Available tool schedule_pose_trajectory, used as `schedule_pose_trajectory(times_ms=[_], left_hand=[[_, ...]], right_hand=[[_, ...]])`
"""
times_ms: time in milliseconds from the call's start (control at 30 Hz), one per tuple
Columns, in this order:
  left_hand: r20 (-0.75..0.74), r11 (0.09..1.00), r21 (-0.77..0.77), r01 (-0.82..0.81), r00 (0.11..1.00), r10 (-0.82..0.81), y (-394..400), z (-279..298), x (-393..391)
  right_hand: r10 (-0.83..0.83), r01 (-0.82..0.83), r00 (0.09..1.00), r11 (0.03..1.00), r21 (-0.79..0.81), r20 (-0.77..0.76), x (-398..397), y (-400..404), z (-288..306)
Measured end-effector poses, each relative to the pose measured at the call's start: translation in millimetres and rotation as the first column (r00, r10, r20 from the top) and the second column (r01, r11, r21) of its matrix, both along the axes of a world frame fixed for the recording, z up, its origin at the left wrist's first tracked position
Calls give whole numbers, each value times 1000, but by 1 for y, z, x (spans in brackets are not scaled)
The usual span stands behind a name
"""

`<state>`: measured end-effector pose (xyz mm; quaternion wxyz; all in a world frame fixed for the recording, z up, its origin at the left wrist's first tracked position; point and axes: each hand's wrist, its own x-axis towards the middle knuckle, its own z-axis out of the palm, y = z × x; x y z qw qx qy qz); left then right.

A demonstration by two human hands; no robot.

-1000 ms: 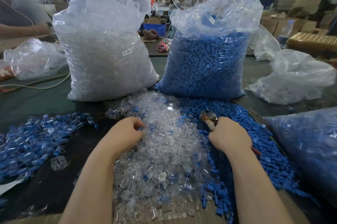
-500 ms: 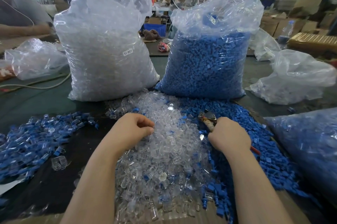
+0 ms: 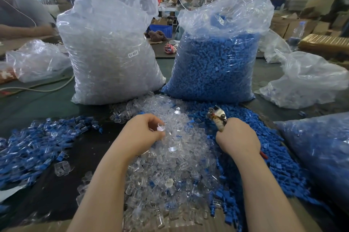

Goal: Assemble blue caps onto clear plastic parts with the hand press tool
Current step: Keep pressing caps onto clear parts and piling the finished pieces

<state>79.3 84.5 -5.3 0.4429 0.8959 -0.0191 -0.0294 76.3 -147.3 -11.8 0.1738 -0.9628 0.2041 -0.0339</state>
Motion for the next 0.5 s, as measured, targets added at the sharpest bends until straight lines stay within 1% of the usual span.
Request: schedule_pose_trajectory(times_ms=[133, 200, 300, 400, 500], left_hand=[[40, 988, -146, -52, 997, 58, -4, 3, 1], [51, 983, -177, -48, 997, 58, -7, 4, 1], [55, 977, -212, -5, 998, 17, -12, 5, -1], [64, 977, -210, 22, 998, -9, -15, 3, -1], [66, 974, -227, 19, 998, -4, -17, 4, -1]], right_hand=[[-10, 10, 999, 1000, 3, 38, 2, 0, 0], [19, -20, 997, 1000, 13, 80, 4, -1, -2], [69, -89, 984, 989, 119, 167, 7, -2, -4], [78, -132, 969, 965, 226, 234, 10, -1, -4], [91, -172, 954, 947, 273, 285, 11, 1, -5]])
